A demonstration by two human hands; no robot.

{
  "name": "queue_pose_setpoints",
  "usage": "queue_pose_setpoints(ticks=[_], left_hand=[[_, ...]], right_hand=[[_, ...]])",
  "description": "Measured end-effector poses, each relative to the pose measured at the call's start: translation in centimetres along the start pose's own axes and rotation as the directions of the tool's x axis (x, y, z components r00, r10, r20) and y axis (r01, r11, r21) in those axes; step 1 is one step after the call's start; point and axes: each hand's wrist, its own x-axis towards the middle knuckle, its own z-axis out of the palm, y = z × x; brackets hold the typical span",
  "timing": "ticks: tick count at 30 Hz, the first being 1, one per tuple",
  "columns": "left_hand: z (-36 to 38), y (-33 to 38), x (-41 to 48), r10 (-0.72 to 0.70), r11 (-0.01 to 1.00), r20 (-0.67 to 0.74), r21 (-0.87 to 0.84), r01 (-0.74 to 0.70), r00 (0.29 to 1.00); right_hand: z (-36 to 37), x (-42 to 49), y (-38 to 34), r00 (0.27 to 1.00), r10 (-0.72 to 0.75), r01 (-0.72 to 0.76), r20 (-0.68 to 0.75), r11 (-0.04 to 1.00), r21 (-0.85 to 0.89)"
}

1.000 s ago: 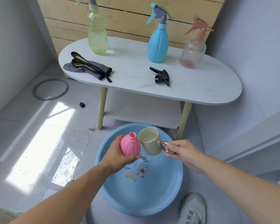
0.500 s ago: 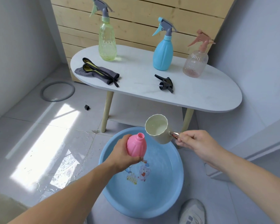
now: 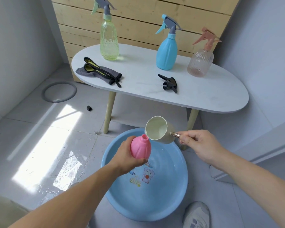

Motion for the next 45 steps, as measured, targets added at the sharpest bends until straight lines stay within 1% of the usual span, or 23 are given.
queue_pose_setpoints(ticks=[3, 7, 15, 28, 45], left_hand=[[0.1, -0.2, 0.1, -0.001, 1.0, -0.004, 0.001, 0.001, 1.0], [0.1, -0.2, 0.2, 0.005, 1.0, -0.005, -0.004, -0.005, 1.0], [0.1, -0.4, 0.3, 0.012, 1.0, -0.013, -0.014, -0.012, 1.0], [0.0, -0.8, 0.3, -0.004, 1.0, -0.025, -0.007, 0.004, 1.0], [0.0, -1.2, 0.4, -0.009, 1.0, -0.026, -0.002, 0.009, 1.0]], right_hand=[[-0.1, -0.1, -0.3, 1.0, -0.009, 0.009, 0.01, 1.0, -0.015], [-0.2, -0.1, -0.5, 1.0, -0.026, 0.027, 0.005, 0.996, -0.086], [-0.3, -0.2, -1.0, 0.998, -0.068, 0.067, -0.001, 0.989, -0.131], [-0.4, -0.1, -1.7, 0.994, -0.113, 0.113, 0.007, 0.986, -0.125], [-0.6, 0.4, -1.5, 0.985, -0.175, 0.17, -0.011, 0.968, -0.182]])
